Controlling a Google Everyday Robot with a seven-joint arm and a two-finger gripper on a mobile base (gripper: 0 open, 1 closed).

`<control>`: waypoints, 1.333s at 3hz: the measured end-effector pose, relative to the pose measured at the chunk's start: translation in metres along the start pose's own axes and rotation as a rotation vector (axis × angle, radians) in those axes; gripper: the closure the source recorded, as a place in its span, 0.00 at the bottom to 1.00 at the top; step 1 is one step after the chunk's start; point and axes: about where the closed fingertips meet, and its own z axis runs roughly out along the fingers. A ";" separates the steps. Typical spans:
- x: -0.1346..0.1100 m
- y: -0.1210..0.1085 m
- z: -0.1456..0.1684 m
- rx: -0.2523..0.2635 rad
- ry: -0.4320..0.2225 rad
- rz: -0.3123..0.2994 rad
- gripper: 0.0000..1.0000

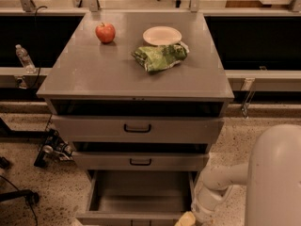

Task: Close bottom drawer

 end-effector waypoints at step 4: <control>-0.021 -0.036 0.094 -0.151 0.049 -0.004 0.00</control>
Offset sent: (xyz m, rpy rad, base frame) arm -0.0082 -0.0083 -0.0363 0.0002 0.0477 -0.0441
